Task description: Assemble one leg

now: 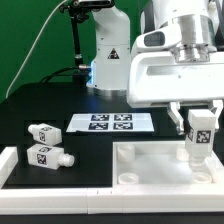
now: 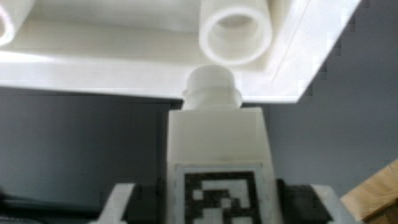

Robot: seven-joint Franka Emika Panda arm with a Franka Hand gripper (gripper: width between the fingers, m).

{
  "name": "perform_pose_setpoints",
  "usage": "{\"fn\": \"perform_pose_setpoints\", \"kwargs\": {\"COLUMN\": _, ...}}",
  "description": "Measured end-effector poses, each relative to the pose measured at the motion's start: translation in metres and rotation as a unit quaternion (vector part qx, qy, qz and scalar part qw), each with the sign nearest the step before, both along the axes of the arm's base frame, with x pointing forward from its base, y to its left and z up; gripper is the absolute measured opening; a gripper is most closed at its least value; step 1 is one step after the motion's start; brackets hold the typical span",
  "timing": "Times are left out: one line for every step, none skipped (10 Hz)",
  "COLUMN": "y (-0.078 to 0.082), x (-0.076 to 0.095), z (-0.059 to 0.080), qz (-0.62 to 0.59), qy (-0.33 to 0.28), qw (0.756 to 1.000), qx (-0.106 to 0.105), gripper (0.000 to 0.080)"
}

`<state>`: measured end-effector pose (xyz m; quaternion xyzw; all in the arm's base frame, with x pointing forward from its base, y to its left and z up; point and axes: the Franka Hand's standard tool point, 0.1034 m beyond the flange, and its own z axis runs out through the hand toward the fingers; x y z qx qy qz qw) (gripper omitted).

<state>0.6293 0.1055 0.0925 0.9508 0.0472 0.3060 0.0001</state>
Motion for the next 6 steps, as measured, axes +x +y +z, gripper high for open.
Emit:
{"fn": "perform_pose_setpoints", "kwargs": {"y": 0.0009, "x": -0.0021, "z": -0.0054, "qz": 0.001, "qy": 0.004, "qw": 1.000, "qx": -0.001, "gripper": 0.0284}}
{"fn": "perform_pose_setpoints", "kwargs": {"y": 0.0024, "x": -0.0022, "z": -0.0056, "qz": 0.002, "qy": 0.004, "qw": 1.000, "qx": 0.000, "gripper": 0.0284}}
{"fn": "perform_pose_setpoints", "kwargs": {"y": 0.0051, "x": -0.0025, "z": -0.0064, "qz": 0.004, "qy": 0.004, "qw": 1.000, "qx": 0.000, "gripper": 0.0284}}
{"fn": "perform_pose_setpoints", "kwargs": {"y": 0.0062, "x": -0.0037, "z": -0.0092, "qz": 0.005, "qy": 0.006, "qw": 1.000, "qx": 0.000, "gripper": 0.0284}}
{"fn": "perform_pose_setpoints", "kwargs": {"y": 0.0068, "x": -0.0033, "z": -0.0097, "qz": 0.005, "qy": 0.006, "qw": 1.000, "qx": 0.000, "gripper": 0.0284}}
{"fn": "perform_pose_setpoints", "kwargs": {"y": 0.0075, "x": -0.0035, "z": -0.0113, "qz": 0.006, "qy": 0.007, "qw": 1.000, "qx": 0.000, "gripper": 0.0284}}
